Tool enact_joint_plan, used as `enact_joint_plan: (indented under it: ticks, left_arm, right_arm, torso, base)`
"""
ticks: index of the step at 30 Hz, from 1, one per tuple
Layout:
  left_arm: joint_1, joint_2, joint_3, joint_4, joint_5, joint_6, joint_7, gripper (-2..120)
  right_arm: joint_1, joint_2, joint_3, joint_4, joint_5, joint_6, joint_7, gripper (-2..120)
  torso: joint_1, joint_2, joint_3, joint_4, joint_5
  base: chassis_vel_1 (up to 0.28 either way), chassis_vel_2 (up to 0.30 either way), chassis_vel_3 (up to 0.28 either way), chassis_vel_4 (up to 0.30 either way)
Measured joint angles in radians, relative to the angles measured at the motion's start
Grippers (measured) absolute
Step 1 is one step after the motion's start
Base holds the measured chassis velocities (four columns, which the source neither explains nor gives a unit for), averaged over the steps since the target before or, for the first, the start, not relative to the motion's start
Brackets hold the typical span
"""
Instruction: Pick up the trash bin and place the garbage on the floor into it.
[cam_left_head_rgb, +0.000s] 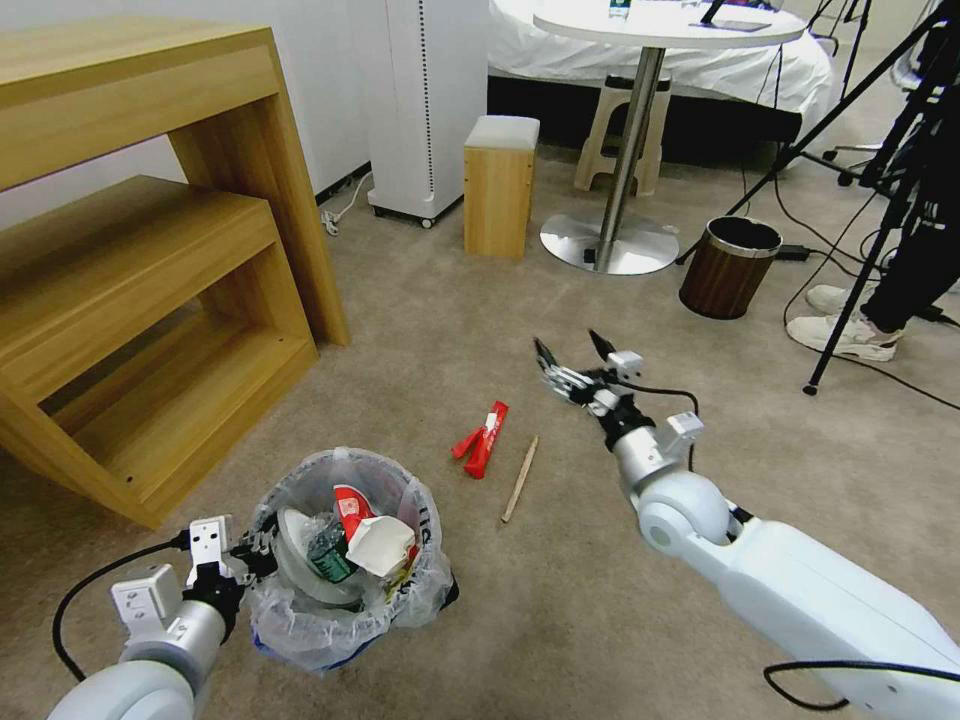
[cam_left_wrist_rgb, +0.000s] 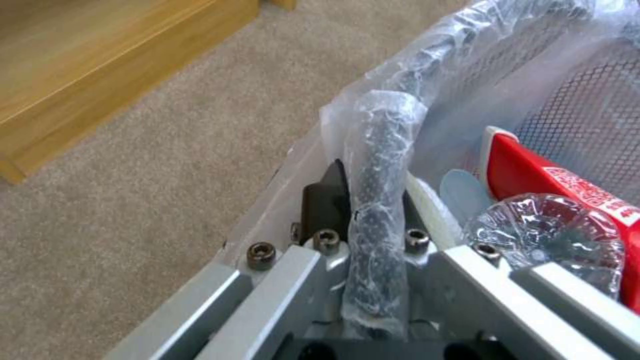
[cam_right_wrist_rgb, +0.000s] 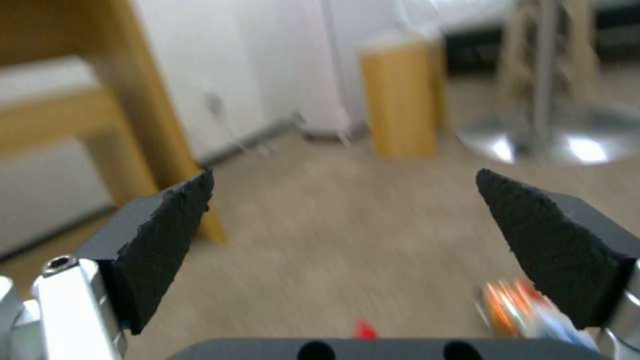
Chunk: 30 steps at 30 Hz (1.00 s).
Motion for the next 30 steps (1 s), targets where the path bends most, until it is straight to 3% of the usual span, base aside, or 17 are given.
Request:
enact_joint_plan:
  ticks: [14,20,30]
  left_arm:
    - [-0.005,-0.023,0.005,0.019,0.009,-0.014,0.014,1]
    - [-0.008,-0.036,0.01,0.03,0.013,-0.016,0.017,1]
    - [-0.011,-0.052,0.015,0.048,0.025,-0.026,0.028,1]
  right_arm:
    - [-0.027,0.12,-0.006,-0.242,0.104,-0.1,0.108,100]
    - [0.057,0.242,-0.031,-0.457,0.111,-0.108,0.078,100]
    - [0.09,0.358,-0.095,-0.568,0.094,-0.118,-0.02,98]
  torso:
    - [0.0,0.0,0.0,0.0002,-0.0004]
    - [0.0,0.0,0.0,0.0004,-0.0006]
    - [0.0,0.0,0.0,0.0002,-0.0005]
  base:
    - [0.0,0.0,0.0,0.0]
    - [0.0,0.0,0.0,0.0]
    - [0.0,0.0,0.0,0.0]
